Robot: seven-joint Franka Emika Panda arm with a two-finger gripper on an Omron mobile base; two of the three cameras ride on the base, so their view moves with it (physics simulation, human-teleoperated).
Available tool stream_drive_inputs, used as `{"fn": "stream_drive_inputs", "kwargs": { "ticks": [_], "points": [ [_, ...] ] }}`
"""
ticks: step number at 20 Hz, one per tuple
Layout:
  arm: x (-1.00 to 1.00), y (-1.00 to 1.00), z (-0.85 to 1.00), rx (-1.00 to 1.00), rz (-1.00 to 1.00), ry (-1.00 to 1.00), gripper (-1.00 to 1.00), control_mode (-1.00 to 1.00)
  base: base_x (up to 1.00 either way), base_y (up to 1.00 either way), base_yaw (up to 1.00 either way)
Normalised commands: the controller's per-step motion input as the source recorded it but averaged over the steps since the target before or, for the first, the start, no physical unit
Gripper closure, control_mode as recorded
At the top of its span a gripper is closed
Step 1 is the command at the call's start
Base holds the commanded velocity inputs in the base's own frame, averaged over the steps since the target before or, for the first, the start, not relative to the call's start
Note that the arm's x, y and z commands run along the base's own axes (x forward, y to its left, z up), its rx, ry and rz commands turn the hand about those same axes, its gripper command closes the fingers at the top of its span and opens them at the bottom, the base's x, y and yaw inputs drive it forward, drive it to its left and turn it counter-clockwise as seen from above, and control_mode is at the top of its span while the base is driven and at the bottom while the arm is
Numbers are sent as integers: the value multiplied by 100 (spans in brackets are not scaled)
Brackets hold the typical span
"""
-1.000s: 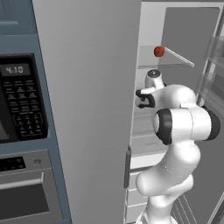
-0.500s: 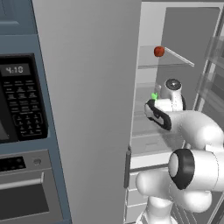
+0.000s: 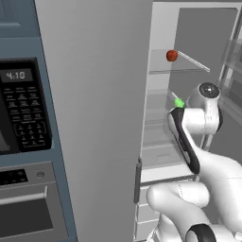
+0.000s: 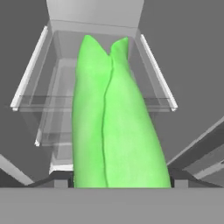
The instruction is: Place the cold items (apple and corn) from the fridge in one tupperware on the dining counter. Place the warm items (hot dog and kebab skewer) in the stove area in another tupperware.
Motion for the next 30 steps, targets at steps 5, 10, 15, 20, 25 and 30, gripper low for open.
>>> {"fn": "stream_drive_inputs", "kwargs": {
  "ticks": [5, 10, 15, 20, 25, 30],
  "points": [
    [-99, 25, 48, 0, 0, 0, 100, -100, 0, 0, 0],
    [-92, 28, 52, 0, 0, 3, 100, -100, 0, 0, 0],
    [-93, 36, 52, 0, 0, 3, 100, -100, 0, 0, 0],
    [-86, 42, 38, -2, 0, 1, 100, -100, 0, 0, 0],
    [-77, 24, 11, -5, 0, -6, 100, -100, 0, 0, 0],
    [-14, 0, 0, 0, 0, -4, 100, -100, 0, 0, 0]
  ]
}}
